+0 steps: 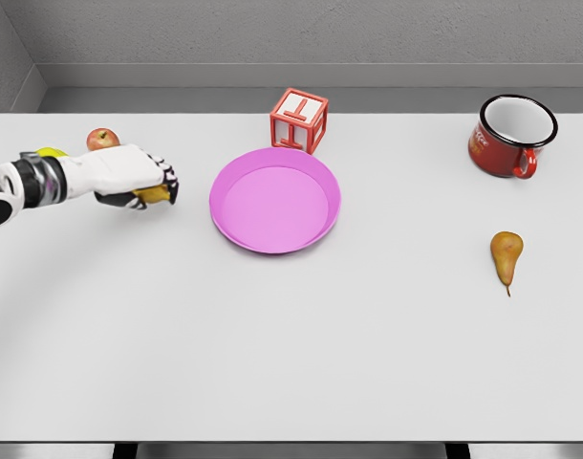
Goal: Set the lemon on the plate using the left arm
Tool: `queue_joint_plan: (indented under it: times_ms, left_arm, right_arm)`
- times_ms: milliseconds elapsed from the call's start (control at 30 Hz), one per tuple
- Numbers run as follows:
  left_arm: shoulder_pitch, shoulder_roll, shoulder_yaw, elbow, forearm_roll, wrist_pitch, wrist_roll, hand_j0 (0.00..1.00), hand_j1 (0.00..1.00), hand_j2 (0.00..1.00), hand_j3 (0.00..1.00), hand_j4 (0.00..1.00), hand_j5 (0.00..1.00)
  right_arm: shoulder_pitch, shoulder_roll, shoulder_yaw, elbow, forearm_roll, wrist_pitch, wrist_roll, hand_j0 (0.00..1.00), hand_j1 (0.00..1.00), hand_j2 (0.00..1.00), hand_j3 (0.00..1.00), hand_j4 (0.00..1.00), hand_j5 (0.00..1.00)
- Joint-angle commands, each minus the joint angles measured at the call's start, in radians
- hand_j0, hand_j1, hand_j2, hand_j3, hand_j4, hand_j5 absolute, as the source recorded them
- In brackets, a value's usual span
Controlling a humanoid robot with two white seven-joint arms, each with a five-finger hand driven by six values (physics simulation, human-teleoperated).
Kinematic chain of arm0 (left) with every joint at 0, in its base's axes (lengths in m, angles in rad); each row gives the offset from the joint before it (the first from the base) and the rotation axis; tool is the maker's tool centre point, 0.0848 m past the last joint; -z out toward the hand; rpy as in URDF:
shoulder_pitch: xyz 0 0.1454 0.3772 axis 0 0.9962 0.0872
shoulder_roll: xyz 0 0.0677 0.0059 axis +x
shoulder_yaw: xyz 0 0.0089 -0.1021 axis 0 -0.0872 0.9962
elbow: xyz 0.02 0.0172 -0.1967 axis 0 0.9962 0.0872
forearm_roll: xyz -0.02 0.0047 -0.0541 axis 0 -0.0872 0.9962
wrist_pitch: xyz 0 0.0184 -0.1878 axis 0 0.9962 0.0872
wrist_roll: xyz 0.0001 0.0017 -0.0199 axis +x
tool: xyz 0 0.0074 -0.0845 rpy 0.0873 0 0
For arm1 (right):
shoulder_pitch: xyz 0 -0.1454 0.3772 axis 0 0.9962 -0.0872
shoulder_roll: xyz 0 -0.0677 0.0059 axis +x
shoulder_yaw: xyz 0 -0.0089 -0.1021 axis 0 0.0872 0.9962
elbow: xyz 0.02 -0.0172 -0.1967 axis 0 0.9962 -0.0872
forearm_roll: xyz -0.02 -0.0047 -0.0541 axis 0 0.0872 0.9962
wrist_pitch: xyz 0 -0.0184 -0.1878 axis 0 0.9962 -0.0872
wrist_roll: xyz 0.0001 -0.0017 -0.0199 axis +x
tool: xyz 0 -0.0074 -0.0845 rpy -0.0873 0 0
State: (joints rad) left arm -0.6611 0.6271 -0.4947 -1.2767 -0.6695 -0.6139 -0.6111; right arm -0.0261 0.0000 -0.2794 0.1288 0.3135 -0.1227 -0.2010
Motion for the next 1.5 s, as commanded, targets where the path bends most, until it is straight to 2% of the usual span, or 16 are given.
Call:
queue_joint_plan:
  times_ms: [0,300,667,967,1000,1033,1067,1100,1300,1467]
  left_arm:
    - [0.000,-0.001,0.002,-0.036,0.025,0.003,0.000,0.43,0.43,0.43,0.43,0.43,0.43]
    - [0.009,-0.070,-0.016,-0.121,0.045,0.003,0.000,0.43,0.43,0.43,0.43,0.43,0.43]
    - [0.000,-0.153,-0.018,-0.119,0.048,0.003,0.000,0.43,0.43,0.43,0.43,0.43,0.43]
    - [-0.003,-0.259,-0.015,-0.108,0.041,0.003,0.000,0.44,0.44,0.44,0.44,0.44,0.44]
    - [-0.002,-0.260,-0.011,-0.108,0.044,0.003,0.000,0.47,0.47,0.47,0.47,0.47,0.47]
    - [-0.002,-0.260,-0.007,-0.107,0.045,0.003,0.000,0.58,0.58,0.58,0.58,0.58,0.58]
    - [-0.002,-0.259,-0.005,-0.107,0.050,0.003,0.000,0.87,0.87,0.87,0.87,0.87,0.87]
    - [-0.002,-0.259,-0.008,-0.107,0.054,0.003,0.000,0.99,0.99,0.99,0.99,0.99,0.99]
    - [-0.014,-0.242,0.007,-0.110,0.068,0.003,0.000,1.00,1.00,1.00,1.00,1.00,1.00]
    - [0.002,-0.101,0.151,-0.108,0.139,0.003,0.000,1.00,1.00,1.00,1.00,1.00,1.00]
  right_arm:
    - [0.002,0.000,0.000,0.000,-0.001,0.000,0.000,1.00,1.00,1.00,1.00,1.00,1.00]
    - [0.002,0.000,-0.001,0.000,-0.001,0.000,0.000,1.00,1.00,1.00,1.00,1.00,1.00]
    - [0.000,0.000,0.000,0.000,-0.001,0.000,0.000,1.00,1.00,1.00,1.00,1.00,1.00]
    - [0.000,0.000,0.000,0.000,-0.001,0.000,0.000,1.00,1.00,1.00,1.00,1.00,1.00]
    - [0.000,0.000,0.000,0.000,-0.001,0.000,0.000,1.00,1.00,1.00,1.00,1.00,1.00]
    - [0.002,0.000,-0.001,0.000,-0.001,0.000,0.000,1.00,1.00,1.00,1.00,1.00,1.00]
    - [0.002,0.000,-0.001,0.000,-0.001,0.000,0.000,1.00,1.00,1.00,1.00,1.00,1.00]
    - [0.000,0.000,0.000,0.000,-0.001,0.000,0.000,1.00,1.00,1.00,1.00,1.00,1.00]
    - [0.000,0.000,0.000,0.000,-0.001,0.000,0.000,1.00,1.00,1.00,1.00,1.00,1.00]
    - [0.000,0.000,0.000,0.000,-0.001,0.000,0.000,1.00,1.00,1.00,1.00,1.00,1.00]
